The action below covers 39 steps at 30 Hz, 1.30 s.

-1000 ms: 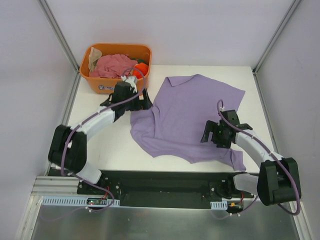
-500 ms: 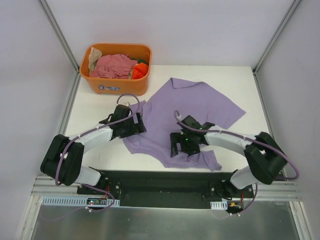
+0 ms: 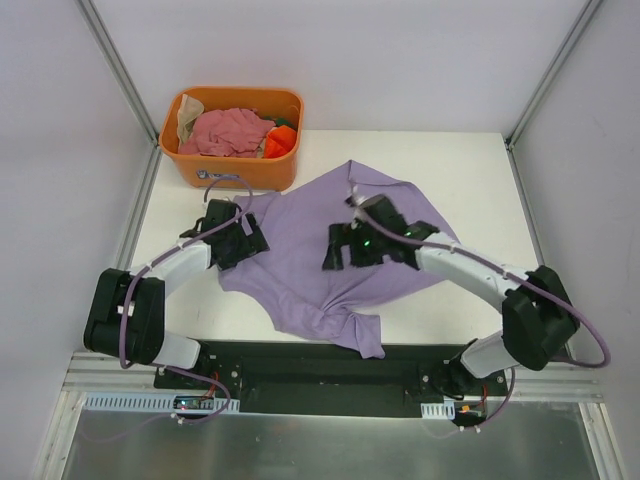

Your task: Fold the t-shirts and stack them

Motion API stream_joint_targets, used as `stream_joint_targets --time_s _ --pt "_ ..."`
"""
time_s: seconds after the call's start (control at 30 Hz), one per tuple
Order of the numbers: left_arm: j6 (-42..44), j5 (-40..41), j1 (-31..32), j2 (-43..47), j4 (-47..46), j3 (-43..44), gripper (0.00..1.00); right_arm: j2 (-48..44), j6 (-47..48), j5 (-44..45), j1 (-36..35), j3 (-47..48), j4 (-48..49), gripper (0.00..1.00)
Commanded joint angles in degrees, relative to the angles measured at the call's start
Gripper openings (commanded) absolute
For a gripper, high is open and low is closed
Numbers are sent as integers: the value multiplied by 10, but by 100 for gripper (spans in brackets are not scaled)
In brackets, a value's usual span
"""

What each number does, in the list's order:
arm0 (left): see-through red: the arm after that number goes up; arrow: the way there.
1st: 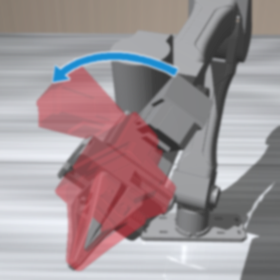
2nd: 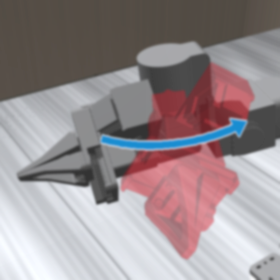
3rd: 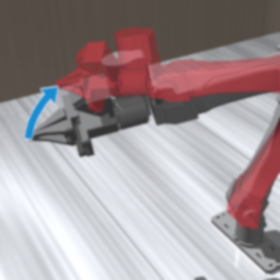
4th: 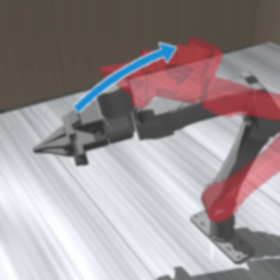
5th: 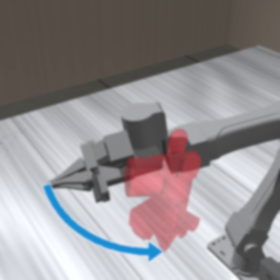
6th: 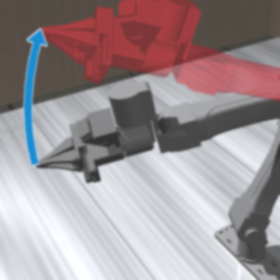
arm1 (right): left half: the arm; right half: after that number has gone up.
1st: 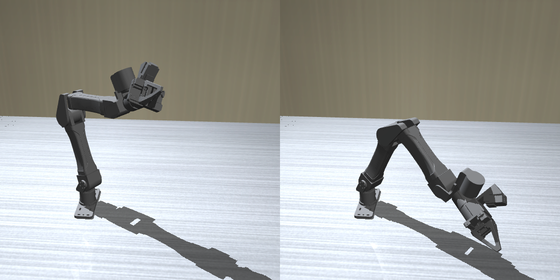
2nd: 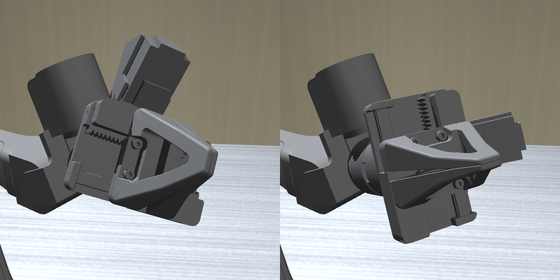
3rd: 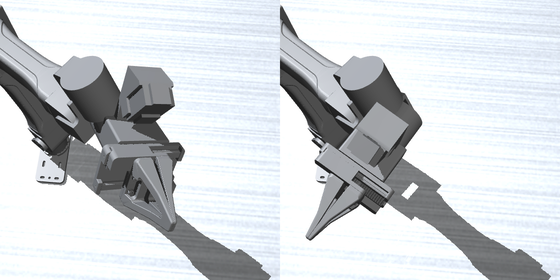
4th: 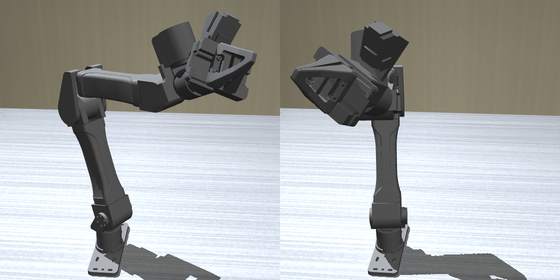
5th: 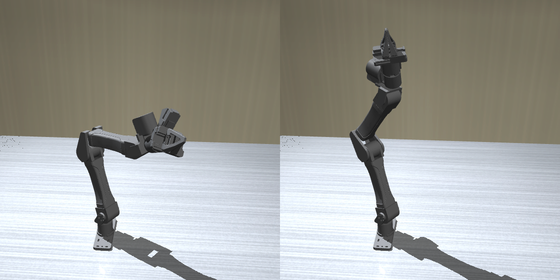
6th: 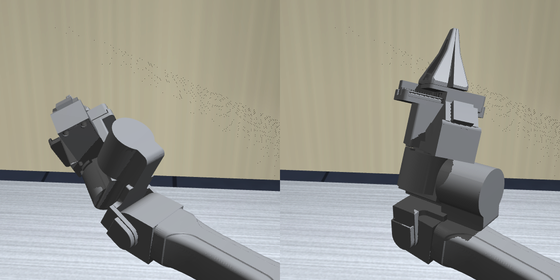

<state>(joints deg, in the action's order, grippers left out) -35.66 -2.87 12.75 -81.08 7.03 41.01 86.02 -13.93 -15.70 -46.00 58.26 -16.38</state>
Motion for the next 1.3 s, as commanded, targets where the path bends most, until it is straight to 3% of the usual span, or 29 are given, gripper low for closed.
stream_joint_targets --time_s 0.0,0.13,0.3,0.5,0.67,0.93,1.07,1.27 --pt "-5 -38 15 42 34 9 99 -12 84 76 148 -10 -32 96" --pt "-30 -19 53 86 54 -12 99 87 153 75 244 86 -76 96" --pt "-45 -23 129 69 55 1 99 223 140 45 313 212 -121 97" --pt "-47 -35 142 -14 55 41 99 250 103 35 376 186 -121 97" --pt "-25 -25 143 -79 55 92 99 185 57 40 469 64 -104 98" --pt "40 -54 150 -234 57 273 99 -42 -10 56 680 -188 -90 96" --pt "92 -23 152 -299 60 385 99 -150 -7 87 703 -216 -115 96" --pt "164 45 150 -419 103 587 99 -183 32 58 700 -179 -130 96"
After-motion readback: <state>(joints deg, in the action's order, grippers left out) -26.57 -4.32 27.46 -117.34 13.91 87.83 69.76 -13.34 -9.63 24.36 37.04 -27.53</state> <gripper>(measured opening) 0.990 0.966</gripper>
